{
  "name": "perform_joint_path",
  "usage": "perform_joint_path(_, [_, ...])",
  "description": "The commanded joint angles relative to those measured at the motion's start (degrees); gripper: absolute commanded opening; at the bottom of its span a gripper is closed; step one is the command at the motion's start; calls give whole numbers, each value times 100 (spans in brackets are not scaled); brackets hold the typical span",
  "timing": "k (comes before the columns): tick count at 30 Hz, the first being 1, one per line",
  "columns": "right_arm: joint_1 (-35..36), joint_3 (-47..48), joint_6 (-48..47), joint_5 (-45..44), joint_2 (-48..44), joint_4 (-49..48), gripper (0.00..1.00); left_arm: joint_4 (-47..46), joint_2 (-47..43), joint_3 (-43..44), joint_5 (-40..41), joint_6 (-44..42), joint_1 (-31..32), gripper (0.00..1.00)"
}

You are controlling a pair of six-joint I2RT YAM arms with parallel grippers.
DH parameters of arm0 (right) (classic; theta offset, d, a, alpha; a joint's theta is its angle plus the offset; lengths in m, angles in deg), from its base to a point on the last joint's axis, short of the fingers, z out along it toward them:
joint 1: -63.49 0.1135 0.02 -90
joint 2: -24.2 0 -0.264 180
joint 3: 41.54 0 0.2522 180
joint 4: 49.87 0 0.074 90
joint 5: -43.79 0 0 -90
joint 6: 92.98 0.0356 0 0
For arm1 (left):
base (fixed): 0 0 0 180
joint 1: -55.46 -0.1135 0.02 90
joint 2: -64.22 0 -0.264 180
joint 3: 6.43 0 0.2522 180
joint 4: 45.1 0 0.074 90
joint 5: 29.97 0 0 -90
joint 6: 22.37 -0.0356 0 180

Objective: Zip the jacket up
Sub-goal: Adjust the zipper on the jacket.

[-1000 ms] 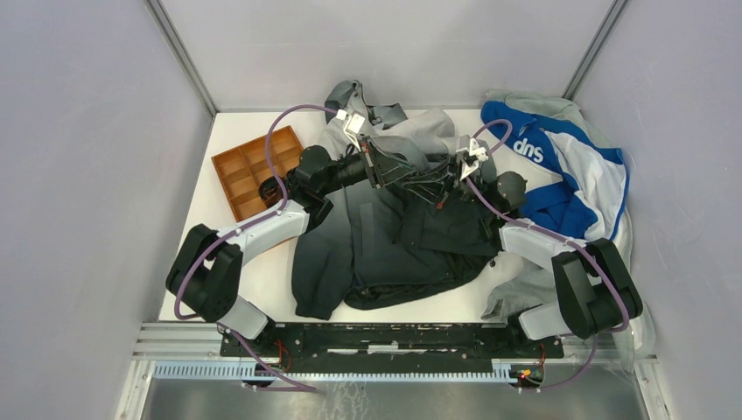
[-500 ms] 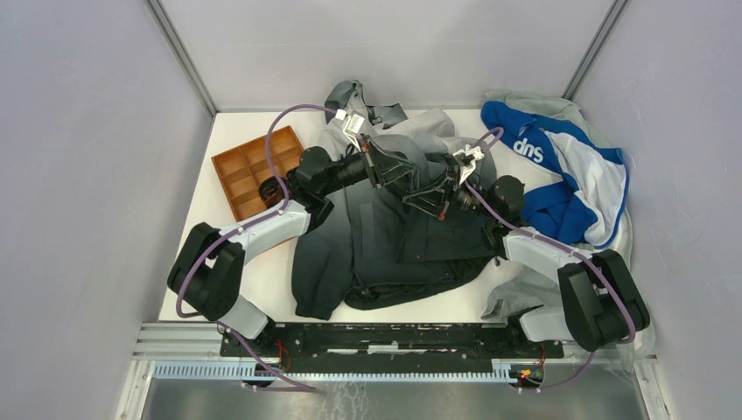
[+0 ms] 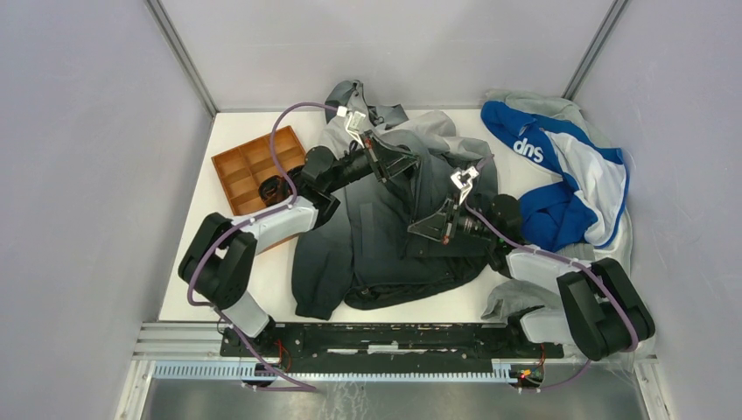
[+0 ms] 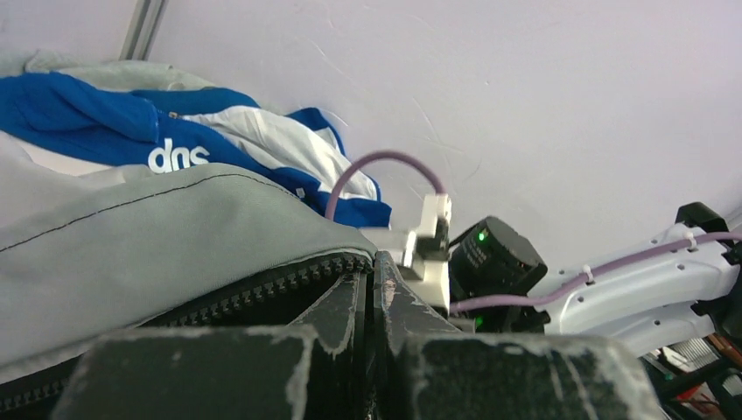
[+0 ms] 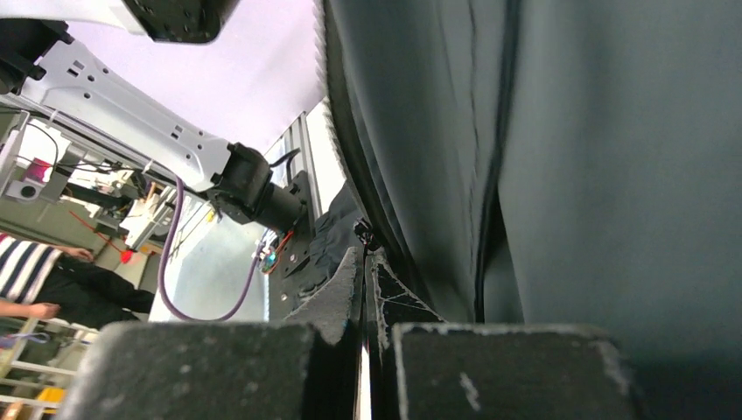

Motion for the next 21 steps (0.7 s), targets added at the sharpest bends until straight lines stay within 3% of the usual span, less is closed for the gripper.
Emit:
perform_joint_path(1, [53, -310, 144, -83, -348, 262, 0, -879, 79, 437, 328, -103, -34, 2])
perform_joint_path(21, [-43, -1372, -109, -780, -1462, 1576, 0, -1965, 565, 742, 1667, 572, -135, 2])
